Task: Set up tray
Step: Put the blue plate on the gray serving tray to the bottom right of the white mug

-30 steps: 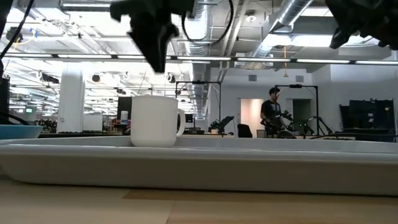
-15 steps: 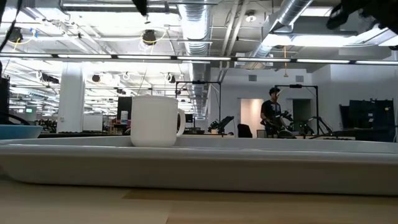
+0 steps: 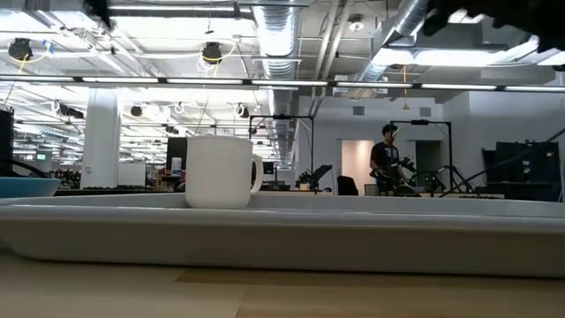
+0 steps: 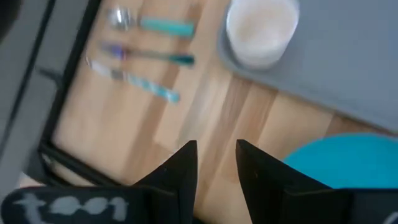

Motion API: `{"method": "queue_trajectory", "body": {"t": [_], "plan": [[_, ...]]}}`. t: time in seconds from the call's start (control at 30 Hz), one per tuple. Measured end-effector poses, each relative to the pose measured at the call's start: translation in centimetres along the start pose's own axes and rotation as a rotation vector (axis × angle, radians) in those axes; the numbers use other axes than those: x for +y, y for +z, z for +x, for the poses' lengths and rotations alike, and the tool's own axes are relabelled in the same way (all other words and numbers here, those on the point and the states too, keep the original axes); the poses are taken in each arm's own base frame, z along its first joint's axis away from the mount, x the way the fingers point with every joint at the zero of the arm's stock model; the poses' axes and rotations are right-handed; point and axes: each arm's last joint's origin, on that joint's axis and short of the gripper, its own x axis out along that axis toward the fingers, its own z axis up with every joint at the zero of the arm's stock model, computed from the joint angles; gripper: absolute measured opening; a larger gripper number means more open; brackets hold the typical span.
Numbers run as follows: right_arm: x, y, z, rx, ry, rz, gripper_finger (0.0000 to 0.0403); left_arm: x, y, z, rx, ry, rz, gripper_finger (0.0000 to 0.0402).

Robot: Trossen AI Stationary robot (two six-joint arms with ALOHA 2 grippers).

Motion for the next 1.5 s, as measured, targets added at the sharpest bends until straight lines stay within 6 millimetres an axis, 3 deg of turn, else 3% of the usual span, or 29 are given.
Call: {"method": "queue_trajectory", "body": {"t": [0.13, 0.27, 0.47, 0.63, 0.93, 1.5], "plan": [[-1.0, -0.4, 2.6, 0.077, -0.027, 0.004, 0.0091, -0.1, -4.1, 3.2, 0.067, -0.026, -0.082, 0.0100], [-2.0, -0.9, 5.4, 0.216, -0.046, 0.027, 0.0091, -1.0, -6.6, 6.4, 0.088, -0.122, -0.092, 0.0100], [-3.6, -1.7, 8.8, 0.371, -0.079, 0.095, 0.0091, -2.6, -8.1, 9.9, 0.077, -0.246, -0.044, 0.0100], [-4.1, -2.5, 10.6, 0.432, -0.080, 0.106, 0.0091, -3.4, -8.8, 12.1, 0.027, -0.299, -0.004, 0.0100], [-4.2, -3.0, 11.2, 0.474, -0.078, 0.112, 0.0091, -3.8, -10.1, 14.4, 0.013, -0.326, -0.002, 0.0100], [-4.1, -3.2, 10.9, 0.512, -0.072, 0.120, 0.0091, -4.2, -10.7, 15.6, 0.010, -0.390, -0.033, 0.0100]]}}
